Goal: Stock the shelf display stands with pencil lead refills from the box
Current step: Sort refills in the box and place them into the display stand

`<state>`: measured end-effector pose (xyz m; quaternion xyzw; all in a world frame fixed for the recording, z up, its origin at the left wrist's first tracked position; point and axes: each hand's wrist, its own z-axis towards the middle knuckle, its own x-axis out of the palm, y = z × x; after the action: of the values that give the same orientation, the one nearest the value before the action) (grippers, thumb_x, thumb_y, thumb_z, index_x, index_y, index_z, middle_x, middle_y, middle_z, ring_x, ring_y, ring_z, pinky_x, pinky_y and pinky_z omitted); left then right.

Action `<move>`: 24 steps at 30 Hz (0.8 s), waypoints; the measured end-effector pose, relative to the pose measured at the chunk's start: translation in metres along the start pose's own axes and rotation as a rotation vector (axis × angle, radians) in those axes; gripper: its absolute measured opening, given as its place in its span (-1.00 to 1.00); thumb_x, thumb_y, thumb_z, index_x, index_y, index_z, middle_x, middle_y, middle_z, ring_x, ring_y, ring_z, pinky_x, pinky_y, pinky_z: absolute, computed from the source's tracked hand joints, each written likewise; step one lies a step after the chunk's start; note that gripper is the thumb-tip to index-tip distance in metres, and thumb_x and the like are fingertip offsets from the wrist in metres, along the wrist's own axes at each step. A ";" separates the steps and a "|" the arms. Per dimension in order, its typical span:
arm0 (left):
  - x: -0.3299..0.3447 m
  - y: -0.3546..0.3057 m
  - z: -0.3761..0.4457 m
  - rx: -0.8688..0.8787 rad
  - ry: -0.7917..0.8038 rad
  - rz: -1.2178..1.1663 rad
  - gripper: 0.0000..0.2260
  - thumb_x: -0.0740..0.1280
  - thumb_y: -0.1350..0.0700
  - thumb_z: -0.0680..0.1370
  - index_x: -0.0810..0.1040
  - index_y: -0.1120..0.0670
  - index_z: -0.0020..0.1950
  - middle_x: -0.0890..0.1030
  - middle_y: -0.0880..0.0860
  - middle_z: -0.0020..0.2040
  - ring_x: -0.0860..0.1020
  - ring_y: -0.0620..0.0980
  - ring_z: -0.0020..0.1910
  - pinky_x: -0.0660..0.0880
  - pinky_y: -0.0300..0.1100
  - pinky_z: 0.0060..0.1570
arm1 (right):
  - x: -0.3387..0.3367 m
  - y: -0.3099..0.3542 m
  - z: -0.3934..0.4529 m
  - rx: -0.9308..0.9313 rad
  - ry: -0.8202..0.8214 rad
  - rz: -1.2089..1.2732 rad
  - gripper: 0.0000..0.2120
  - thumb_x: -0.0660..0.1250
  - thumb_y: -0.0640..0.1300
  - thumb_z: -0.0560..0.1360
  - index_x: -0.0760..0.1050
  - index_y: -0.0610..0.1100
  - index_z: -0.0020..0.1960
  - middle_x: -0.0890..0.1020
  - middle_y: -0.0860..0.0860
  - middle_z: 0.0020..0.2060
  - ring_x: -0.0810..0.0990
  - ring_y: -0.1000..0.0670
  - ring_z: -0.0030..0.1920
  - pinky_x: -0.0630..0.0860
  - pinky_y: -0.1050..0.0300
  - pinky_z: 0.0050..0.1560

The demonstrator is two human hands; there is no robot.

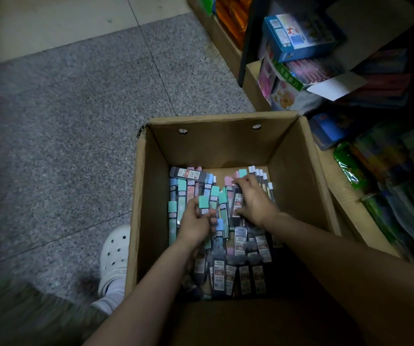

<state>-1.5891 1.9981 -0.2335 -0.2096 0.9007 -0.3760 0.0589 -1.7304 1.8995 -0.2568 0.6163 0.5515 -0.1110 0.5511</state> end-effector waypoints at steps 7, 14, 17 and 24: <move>0.019 -0.051 -0.026 0.184 0.106 0.259 -0.46 0.16 0.48 0.56 0.26 -0.01 0.41 0.54 0.15 -0.08 0.51 -0.01 -0.29 0.49 -0.08 -0.31 | -0.047 0.024 -0.044 0.032 -0.217 0.255 -0.58 0.46 -0.36 0.39 0.48 -0.09 0.19 0.62 -0.12 0.05 0.59 -0.08 0.05 0.50 0.12 0.08; 0.056 -0.173 -0.092 0.614 0.418 0.777 -0.55 0.28 0.37 0.55 0.31 0.06 0.38 0.53 0.07 0.08 0.54 -0.12 -0.09 0.54 -0.26 -0.24 | -0.165 0.072 -0.103 -0.110 -0.510 0.245 -0.57 0.54 -0.25 0.34 0.36 -0.02 0.02 0.64 -0.02 -0.14 0.62 0.00 -0.14 0.54 0.06 -0.10; 0.082 -0.206 -0.126 0.713 0.498 0.803 -0.58 0.17 0.44 0.57 0.28 0.12 0.36 0.49 0.04 -0.15 0.43 -0.11 -0.29 0.41 -0.35 -0.39 | -0.218 0.079 -0.138 -0.150 -0.625 0.209 -0.60 0.55 -0.23 0.35 0.39 -0.03 0.03 0.62 0.10 -0.22 0.56 0.20 -0.28 0.47 0.26 -0.20; 0.141 -0.253 -0.177 0.832 0.516 0.448 -0.63 0.23 0.36 0.58 0.37 0.01 0.31 0.55 0.21 -0.11 0.48 0.07 -0.25 0.46 -0.15 -0.35 | -0.318 0.092 -0.211 -0.150 -0.801 0.000 -0.64 0.52 -0.16 0.41 0.38 0.01 0.05 0.62 0.06 -0.14 0.60 0.07 -0.18 0.53 0.11 -0.17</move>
<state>-1.6796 1.8953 0.0770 0.1280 0.6836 -0.7186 -0.0074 -1.8729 1.9108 0.1088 0.4824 0.2996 -0.3018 0.7658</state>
